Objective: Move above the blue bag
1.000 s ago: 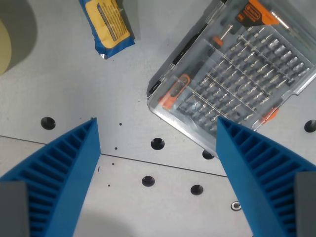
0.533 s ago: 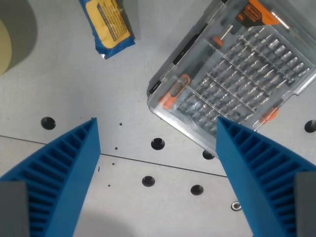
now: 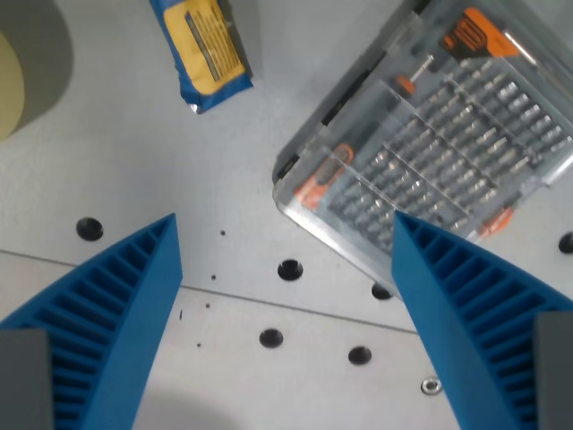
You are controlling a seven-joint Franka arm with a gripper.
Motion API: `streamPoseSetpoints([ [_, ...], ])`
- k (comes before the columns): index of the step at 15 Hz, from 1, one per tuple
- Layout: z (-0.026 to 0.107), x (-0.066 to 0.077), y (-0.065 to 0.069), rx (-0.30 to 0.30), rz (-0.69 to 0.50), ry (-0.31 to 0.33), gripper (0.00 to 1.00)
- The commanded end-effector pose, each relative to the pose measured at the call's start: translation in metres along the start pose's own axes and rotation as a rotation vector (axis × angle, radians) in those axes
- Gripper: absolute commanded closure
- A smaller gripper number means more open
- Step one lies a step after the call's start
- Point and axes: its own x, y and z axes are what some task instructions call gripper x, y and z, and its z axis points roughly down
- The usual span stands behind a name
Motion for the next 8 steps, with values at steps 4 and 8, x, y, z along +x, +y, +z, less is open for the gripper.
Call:
streamPoseSetpoints([
  [4, 0.012, 0.02, -0.007, 0.015, -0.114, -0.003, 0.0],
  [8, 0.023, 0.032, -0.013, 0.026, -0.164, -0.013, 0.0],
])
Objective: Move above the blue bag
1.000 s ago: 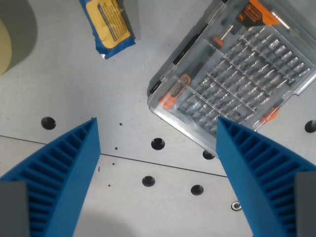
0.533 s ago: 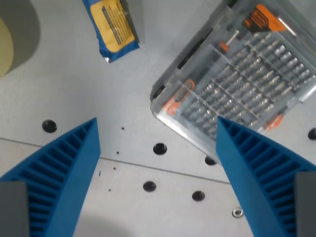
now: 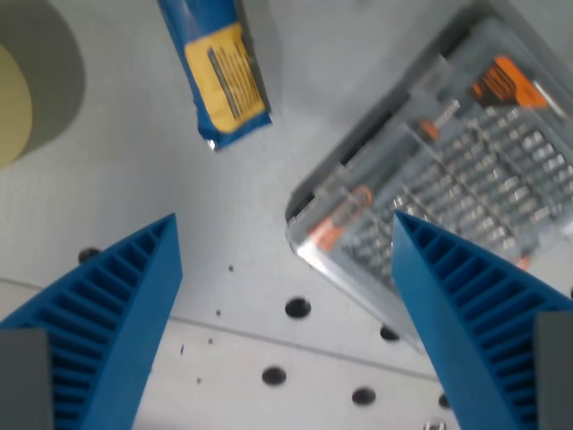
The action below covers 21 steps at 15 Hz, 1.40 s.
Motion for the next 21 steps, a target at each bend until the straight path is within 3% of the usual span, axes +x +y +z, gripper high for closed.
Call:
streamPoseSetpoints([
  [1, 0.005, 0.016, -0.001, 0.038, -0.124, -0.017, 0.0],
  [21, 0.066, 0.078, -0.035, 0.017, -0.268, -0.013, 0.0],
])
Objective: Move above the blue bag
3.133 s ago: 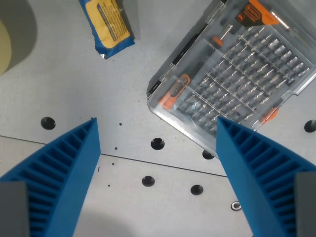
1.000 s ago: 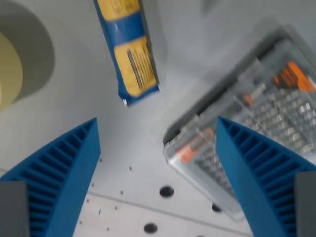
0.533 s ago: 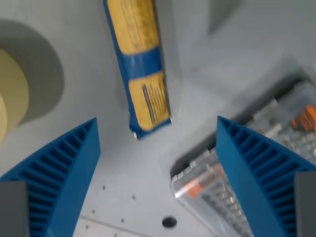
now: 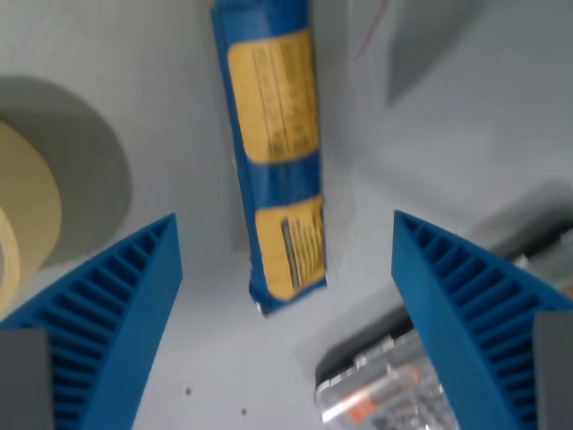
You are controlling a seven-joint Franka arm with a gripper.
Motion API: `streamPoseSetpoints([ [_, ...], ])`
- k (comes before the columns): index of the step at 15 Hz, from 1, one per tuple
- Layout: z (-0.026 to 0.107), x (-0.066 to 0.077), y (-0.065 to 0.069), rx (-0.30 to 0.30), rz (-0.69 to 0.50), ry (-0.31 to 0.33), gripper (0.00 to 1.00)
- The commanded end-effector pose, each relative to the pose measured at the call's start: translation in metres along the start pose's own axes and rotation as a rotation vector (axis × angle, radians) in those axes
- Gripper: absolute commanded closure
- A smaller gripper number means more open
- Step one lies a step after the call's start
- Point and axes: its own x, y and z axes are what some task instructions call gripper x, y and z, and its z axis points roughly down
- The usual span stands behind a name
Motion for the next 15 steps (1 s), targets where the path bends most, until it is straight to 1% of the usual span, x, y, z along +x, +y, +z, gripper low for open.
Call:
streamPoseSetpoints([
  [1, 0.006, 0.012, 0.001, 0.011, -0.087, -0.005, 0.0],
  [7, 0.014, 0.021, -0.001, 0.0, -0.08, -0.006, 0.0],
  [15, 0.017, 0.025, -0.002, -0.003, -0.066, -0.012, 0.0],
])
